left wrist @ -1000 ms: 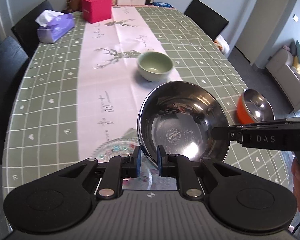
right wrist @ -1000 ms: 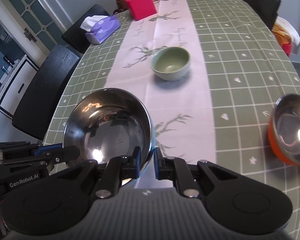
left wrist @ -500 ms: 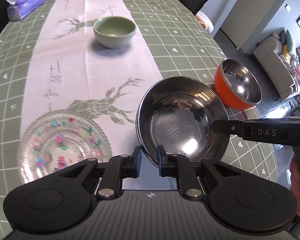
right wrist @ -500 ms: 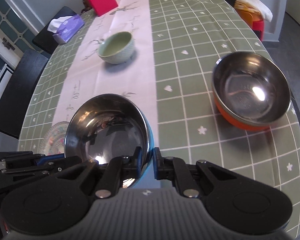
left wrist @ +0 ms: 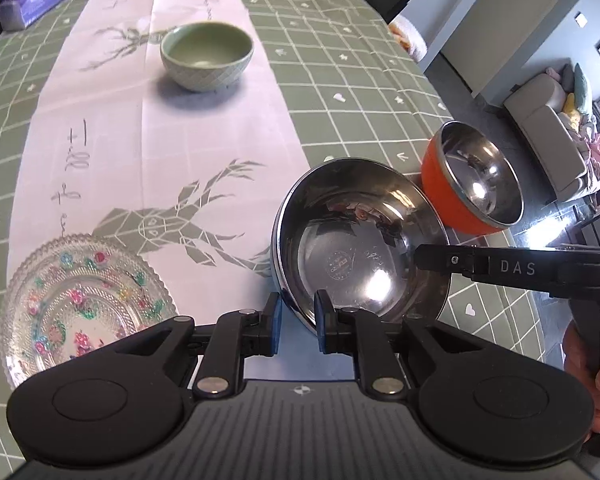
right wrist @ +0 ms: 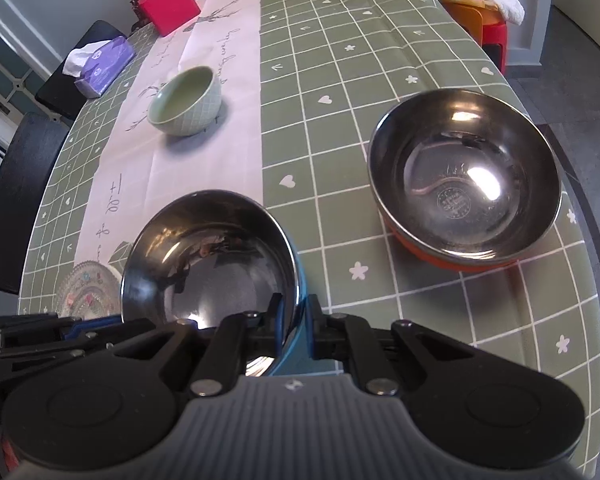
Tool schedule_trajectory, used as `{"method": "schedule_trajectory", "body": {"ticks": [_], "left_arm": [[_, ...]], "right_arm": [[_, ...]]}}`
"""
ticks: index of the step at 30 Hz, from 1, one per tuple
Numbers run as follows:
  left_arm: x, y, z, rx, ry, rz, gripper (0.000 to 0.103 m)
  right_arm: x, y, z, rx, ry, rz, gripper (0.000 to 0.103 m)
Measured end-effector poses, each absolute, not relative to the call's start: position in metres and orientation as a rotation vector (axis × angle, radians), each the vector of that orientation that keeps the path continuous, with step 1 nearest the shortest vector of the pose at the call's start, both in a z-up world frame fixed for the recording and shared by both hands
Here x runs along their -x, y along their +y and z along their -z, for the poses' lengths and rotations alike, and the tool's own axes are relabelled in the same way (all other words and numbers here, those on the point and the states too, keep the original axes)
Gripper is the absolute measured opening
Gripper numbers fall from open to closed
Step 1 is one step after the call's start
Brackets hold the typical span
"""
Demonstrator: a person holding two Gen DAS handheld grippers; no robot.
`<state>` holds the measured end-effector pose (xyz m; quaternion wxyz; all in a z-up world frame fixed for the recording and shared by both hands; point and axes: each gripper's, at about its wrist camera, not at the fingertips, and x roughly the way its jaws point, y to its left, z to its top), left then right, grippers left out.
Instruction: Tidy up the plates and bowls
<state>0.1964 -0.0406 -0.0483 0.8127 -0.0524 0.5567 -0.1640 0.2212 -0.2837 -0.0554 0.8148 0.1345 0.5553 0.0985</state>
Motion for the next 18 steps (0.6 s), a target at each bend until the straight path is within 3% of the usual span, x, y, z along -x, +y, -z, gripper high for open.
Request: {"method": "schedule_trajectory", "body": {"ticks": [8,10,12,13,15,18], "left_arm": [[-0.201,-0.038,0.048,0.133,1.193,0.367,0.021],[-0.200,-0.039,0.046,0.131,1.183,0.370,0.029],[-0.198,-0.039,0.042,0.116,1.155,0.363,0.036],[-0.196,-0.040,0.039,0.096,1.133,0.356,0.041],[-0.189,-0.041,0.031,0.050,1.084,0.345,0.049],[-0.175,-0.043,0.016,-0.017,0.985,0.358,0.054]], "right_arm": [[-0.224,-0.285,0.054,-0.302,1.182,-0.219,0.013],[-0.224,-0.284,0.052,-0.290,1.171,-0.217,0.014],[-0.223,-0.284,0.049,-0.285,1.164,-0.215,0.021],[-0.222,-0.284,0.047,-0.287,1.158,-0.215,0.031],[-0.218,-0.284,0.042,-0.278,1.138,-0.220,0.036],[-0.211,-0.285,0.030,-0.250,1.095,-0.233,0.049]]}}
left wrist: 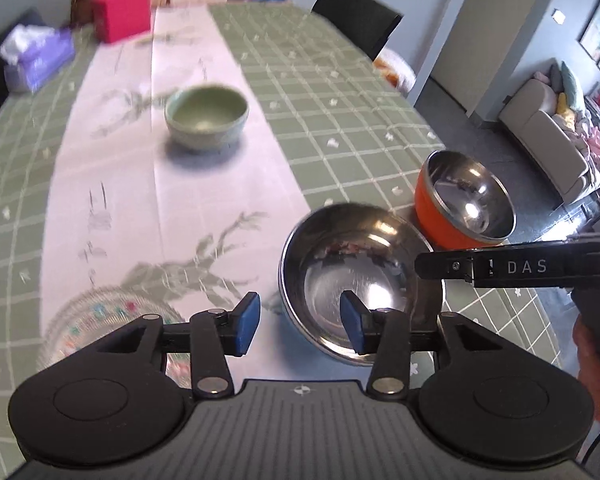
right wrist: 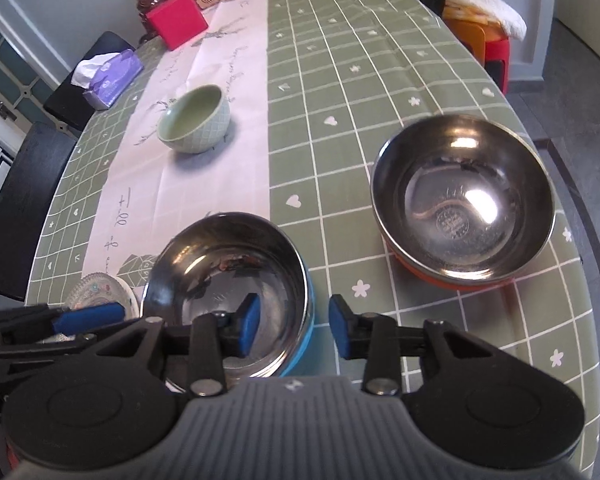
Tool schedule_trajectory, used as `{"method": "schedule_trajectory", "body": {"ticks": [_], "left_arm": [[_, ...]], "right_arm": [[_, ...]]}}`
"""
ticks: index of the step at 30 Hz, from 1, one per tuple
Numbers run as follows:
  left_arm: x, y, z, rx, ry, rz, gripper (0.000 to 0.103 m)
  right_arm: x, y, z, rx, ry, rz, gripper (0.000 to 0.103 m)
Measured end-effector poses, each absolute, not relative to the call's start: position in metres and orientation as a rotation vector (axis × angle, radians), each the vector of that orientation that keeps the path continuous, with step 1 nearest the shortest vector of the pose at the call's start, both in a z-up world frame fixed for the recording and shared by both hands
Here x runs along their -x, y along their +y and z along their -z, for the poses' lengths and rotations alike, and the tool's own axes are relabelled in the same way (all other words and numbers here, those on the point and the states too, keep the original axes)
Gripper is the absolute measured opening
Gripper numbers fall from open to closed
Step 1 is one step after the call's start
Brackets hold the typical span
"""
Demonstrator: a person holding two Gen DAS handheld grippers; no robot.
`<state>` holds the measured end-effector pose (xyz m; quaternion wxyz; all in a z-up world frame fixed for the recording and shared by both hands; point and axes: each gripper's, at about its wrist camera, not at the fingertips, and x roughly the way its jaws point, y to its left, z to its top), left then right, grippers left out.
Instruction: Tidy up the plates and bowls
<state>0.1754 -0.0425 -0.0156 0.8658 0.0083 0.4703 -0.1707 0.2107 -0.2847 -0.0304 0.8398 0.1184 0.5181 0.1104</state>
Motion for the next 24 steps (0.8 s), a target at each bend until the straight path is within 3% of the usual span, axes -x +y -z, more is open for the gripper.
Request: {"method": "schedule_trajectory", "body": {"ticks": [1,7,18,24], "left_arm": [[-0.171,-0.044,0.011,-0.038,0.950,0.357,0.055],[-0.156,-0.056,-0.016,-0.078,0.810,0.375,0.058],[-0.169,-0.111,-0.027,-0.101,0.776,0.449,0.059],[-0.190,-0.149,-0.017,-0.171,0.832,0.463,0.059]], "right_arm": [[-0.208,-0.285,0.027,-0.241,1.083,-0.234,0.055],[-0.196,-0.293,0.004,-0.194,1.022,-0.244,0.069],[-0.185,-0.341,-0.019,-0.051,0.860,-0.101,0.070],[-0.200,-0.376,-0.004,-0.093,0.940,-0.084,0.069]]}}
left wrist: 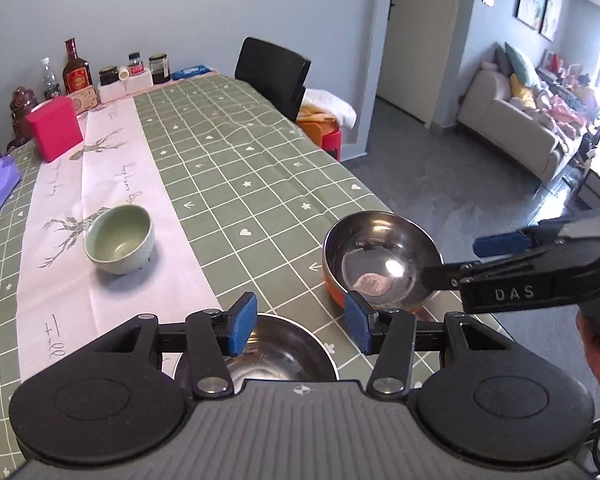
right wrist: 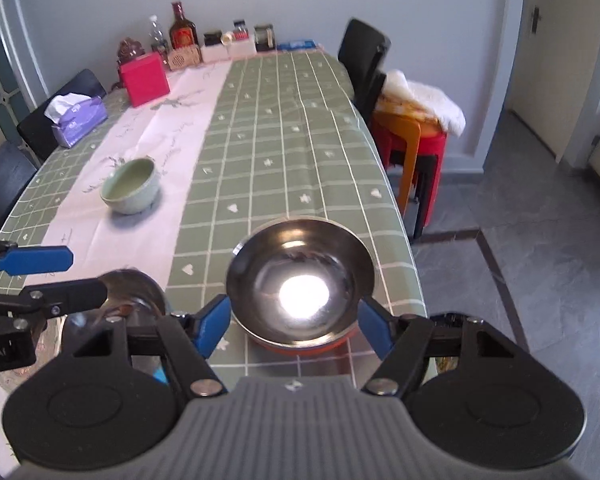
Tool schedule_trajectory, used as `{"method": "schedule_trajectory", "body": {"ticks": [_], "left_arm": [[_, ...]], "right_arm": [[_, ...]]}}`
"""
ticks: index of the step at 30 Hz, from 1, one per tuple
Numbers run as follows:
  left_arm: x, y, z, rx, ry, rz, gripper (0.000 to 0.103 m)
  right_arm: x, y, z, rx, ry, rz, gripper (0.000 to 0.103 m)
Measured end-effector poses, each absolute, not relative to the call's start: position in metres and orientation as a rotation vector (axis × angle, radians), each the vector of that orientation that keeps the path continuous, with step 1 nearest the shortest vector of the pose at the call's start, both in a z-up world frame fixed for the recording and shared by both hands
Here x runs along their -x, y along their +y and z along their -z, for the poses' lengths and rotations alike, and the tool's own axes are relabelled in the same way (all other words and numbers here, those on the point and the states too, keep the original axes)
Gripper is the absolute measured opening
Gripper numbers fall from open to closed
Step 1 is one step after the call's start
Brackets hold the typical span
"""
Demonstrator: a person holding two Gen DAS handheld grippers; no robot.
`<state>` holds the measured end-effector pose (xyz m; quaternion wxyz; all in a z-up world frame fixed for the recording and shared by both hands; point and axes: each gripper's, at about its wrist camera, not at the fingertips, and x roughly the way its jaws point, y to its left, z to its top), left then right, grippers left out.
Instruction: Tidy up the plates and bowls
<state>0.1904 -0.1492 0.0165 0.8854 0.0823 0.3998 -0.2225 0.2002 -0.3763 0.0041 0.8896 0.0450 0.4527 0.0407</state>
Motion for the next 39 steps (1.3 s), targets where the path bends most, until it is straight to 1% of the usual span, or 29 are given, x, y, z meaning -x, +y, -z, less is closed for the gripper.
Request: {"method": "schedule_trajectory", "body": {"ticks": [6,10,12,13,14,15,17,19,20,22,24,25,27,28,30,32,34,39], "left_arm": [[-0.219,-0.175,-0.004,-0.192,0.870,0.471,0.058],[-0.236,-0.188,0.010,-0.203,0.915,0.462,0.058],[-0.241,-0.192,0.018,-0.205,0.935,0.452,0.058],[-0.244,-0.194,0.021,-0.203,0.944,0.445,0.058],[-0.246,-0.195,0.024,-0.200,0.949,0.442,0.058],[-0.250,-0.196,0.027,-0.193,0.958,0.442,0.058],[-0.257,-0.196,0.031,-0.172,0.979,0.443,0.058],[-0.266,-0.197,0.036,-0.135,1.010,0.436,0.058],[-0.270,-0.197,0.039,-0.118,1.031,0.433,0.057],[-0.277,-0.199,0.045,-0.097,1.066,0.428,0.050],[-0.282,-0.201,0.051,-0.094,1.089,0.432,0.047],[-0.283,-0.203,0.054,-0.095,1.098,0.433,0.045],[-0.285,-0.206,0.060,-0.100,1.119,0.436,0.041],[-0.285,-0.207,0.063,-0.098,1.129,0.439,0.039],[-0.287,-0.208,0.067,-0.092,1.147,0.439,0.039],[-0.289,-0.209,0.069,-0.085,1.156,0.441,0.036],[-0.289,-0.210,0.070,-0.083,1.158,0.441,0.033],[-0.290,-0.211,0.075,-0.067,1.192,0.436,0.023]], "right_arm": [[-0.224,-0.397,0.010,-0.092,0.977,-0.042,0.069],[-0.244,-0.412,0.020,-0.166,1.017,-0.038,0.070],[-0.250,-0.417,0.023,-0.204,1.026,-0.018,0.078],[-0.252,-0.417,0.024,-0.204,1.017,0.007,0.087],[-0.254,-0.417,0.024,-0.195,1.000,0.020,0.086],[-0.256,-0.416,0.025,-0.193,0.989,0.014,0.084],[-0.262,-0.418,0.029,-0.205,0.999,-0.007,0.070],[-0.268,-0.420,0.034,-0.223,1.011,0.014,0.061],[-0.270,-0.422,0.037,-0.237,1.017,0.018,0.061],[-0.277,-0.424,0.043,-0.267,1.052,-0.009,0.061],[-0.283,-0.425,0.052,-0.300,1.094,-0.007,0.054],[-0.285,-0.427,0.056,-0.319,1.114,-0.013,0.050],[-0.288,-0.428,0.065,-0.348,1.155,-0.018,0.044],[-0.289,-0.428,0.068,-0.354,1.167,-0.020,0.040],[-0.290,-0.428,0.072,-0.358,1.182,-0.023,0.038],[-0.291,-0.428,0.076,-0.364,1.191,-0.029,0.032],[-0.292,-0.428,0.079,-0.365,1.204,-0.025,0.032],[-0.290,-0.429,0.086,-0.385,1.220,-0.028,0.023]]}}
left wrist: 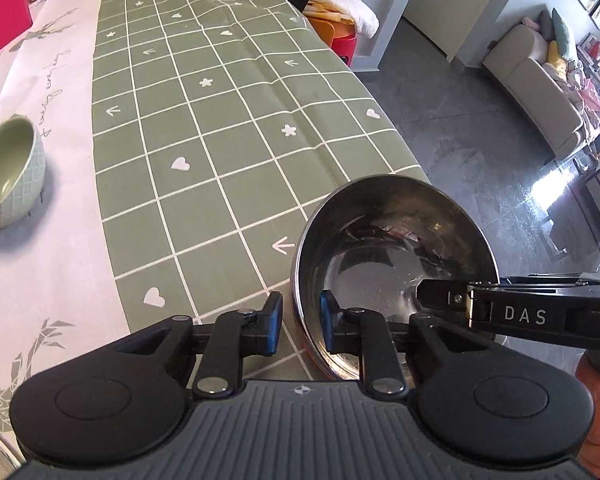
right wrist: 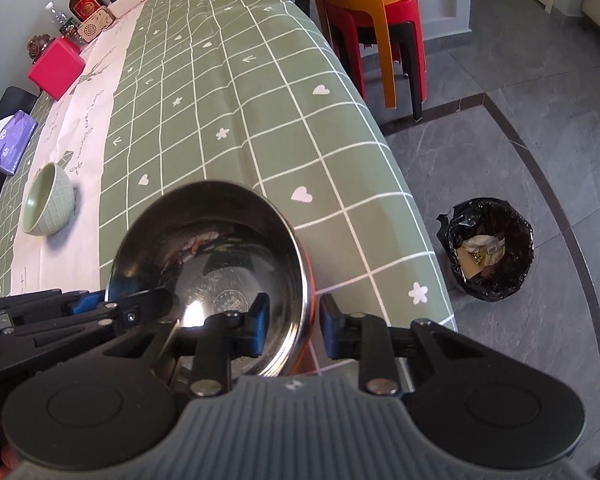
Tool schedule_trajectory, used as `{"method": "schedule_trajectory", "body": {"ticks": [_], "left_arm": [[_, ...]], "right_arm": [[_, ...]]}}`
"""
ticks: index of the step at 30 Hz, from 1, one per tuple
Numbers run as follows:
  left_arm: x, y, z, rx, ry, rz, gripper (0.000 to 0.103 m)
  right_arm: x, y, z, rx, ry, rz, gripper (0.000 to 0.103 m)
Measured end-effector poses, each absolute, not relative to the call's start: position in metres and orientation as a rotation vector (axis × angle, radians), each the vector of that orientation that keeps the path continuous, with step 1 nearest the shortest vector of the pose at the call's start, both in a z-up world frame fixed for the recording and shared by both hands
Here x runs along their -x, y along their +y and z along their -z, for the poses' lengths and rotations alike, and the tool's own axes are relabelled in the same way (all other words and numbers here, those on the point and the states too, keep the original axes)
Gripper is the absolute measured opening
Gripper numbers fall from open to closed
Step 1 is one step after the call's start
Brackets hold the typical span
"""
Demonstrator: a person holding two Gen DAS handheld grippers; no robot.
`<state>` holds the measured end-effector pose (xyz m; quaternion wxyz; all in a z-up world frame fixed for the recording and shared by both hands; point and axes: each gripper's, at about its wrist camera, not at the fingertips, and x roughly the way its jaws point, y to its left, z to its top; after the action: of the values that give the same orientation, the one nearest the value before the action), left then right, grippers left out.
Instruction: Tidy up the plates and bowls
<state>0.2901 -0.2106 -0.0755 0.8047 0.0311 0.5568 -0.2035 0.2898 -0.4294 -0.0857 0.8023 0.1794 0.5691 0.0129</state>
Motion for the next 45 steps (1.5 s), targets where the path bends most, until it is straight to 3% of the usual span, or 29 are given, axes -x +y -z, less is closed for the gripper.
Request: {"method": "schedule_trajectory", "body": {"ticks": [5,19,33,45], "left_arm": [[-0.288,-0.211,0.074,-0.056,1.214,0.422,0.013],[-0.259,-0.194,0.023,-0.072,1.137,0.414,0.010],[-0.207,-0.130,-0.038,-0.046,1.028,0.353,0.010],[-0.194,-0.074,-0.035,0.022,1.114,0.262,0.010]], "right_arm": [[-0.288,-0.431,0.086,-0.397,1.217,-0.020,0.011],[-0.262,-0.411,0.031,-0.332,1.153,-0.031,0.009],[-0.215,-0.339,-0.040,-0.180,1.051,-0.111,0.009],[-0.202,-0.270,-0.047,-0.063,1.070,-0.184,0.007]]}}
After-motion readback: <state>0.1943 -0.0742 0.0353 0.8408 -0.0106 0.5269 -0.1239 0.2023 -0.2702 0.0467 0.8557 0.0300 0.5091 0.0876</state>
